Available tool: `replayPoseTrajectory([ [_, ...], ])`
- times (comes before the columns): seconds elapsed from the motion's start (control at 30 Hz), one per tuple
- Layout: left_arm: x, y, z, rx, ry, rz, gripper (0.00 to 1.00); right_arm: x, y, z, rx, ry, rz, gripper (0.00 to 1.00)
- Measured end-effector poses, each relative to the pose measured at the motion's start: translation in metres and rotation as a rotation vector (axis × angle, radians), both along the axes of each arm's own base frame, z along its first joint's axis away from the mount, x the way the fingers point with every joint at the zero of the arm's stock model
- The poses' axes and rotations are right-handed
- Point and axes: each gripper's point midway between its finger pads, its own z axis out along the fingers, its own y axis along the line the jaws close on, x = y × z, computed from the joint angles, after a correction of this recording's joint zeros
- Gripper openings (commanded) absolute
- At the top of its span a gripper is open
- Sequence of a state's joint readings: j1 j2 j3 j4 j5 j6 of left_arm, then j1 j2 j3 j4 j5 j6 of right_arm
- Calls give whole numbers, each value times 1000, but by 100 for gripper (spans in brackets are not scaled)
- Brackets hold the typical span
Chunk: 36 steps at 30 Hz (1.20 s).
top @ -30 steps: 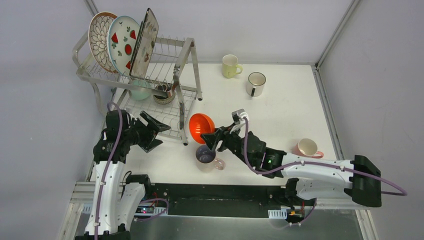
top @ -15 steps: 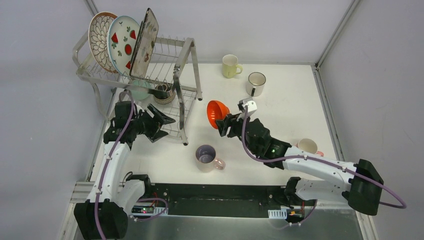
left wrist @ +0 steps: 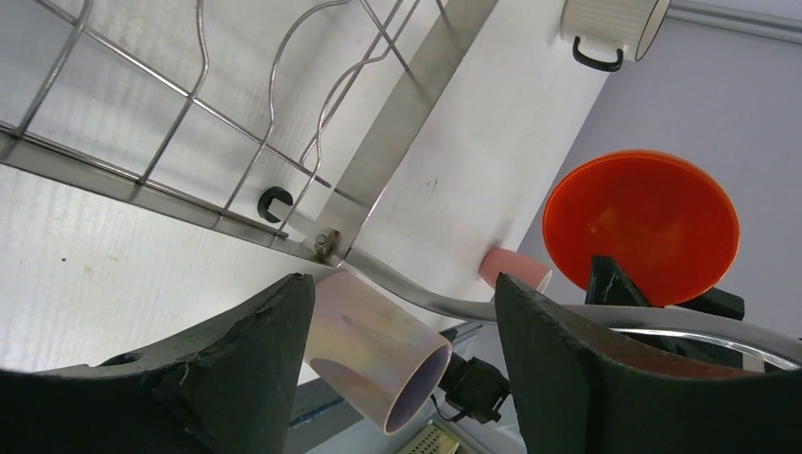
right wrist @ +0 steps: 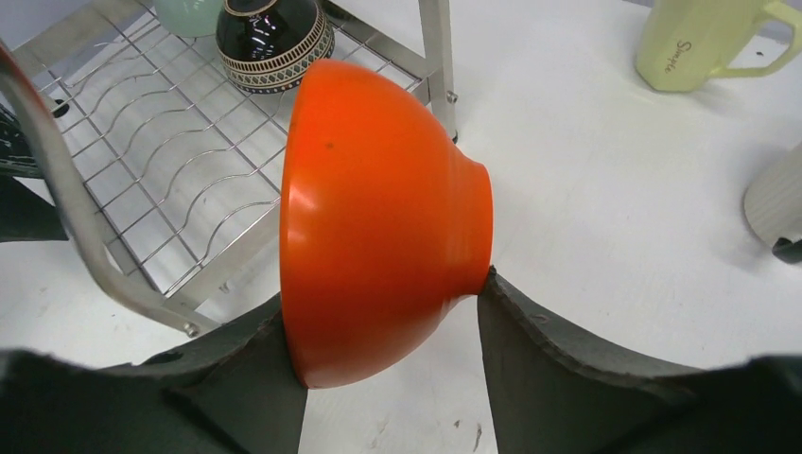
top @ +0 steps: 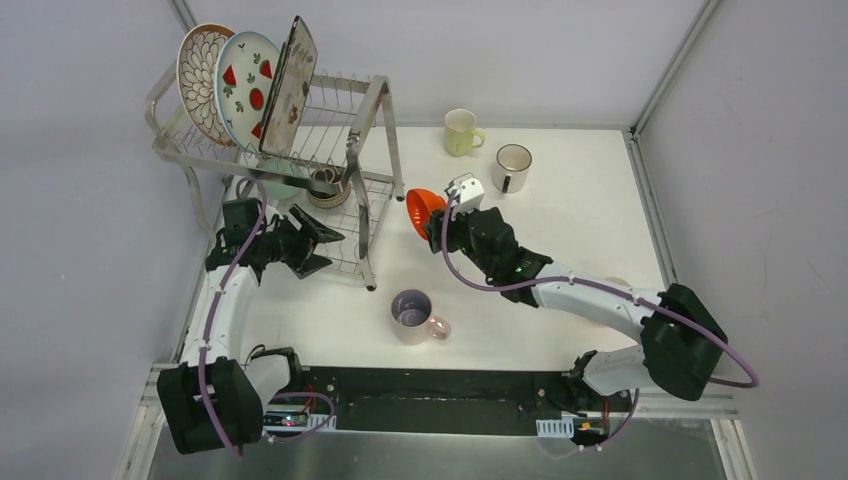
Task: Load the mixed dishes into the dish rack
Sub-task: Place the bowl in the dish rack.
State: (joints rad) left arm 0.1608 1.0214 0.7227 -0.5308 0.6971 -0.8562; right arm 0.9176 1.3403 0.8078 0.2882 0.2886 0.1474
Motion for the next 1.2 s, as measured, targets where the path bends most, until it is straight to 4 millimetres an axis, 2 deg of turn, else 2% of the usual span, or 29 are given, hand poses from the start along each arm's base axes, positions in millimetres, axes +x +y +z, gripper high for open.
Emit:
replayPoseTrajectory([
  [0.23, 3, 8, -8, -15, 17, -9, 70, 22, 17, -5, -81, -59, 79, 33],
  [0.57, 0, 10, -15, -31, 28, -20, 70, 45, 45, -3, -223, -214, 205, 33],
  [1.2, -8, 6, -29, -51, 66, -28, 69, 94, 88, -30, -405, -367, 357, 32],
])
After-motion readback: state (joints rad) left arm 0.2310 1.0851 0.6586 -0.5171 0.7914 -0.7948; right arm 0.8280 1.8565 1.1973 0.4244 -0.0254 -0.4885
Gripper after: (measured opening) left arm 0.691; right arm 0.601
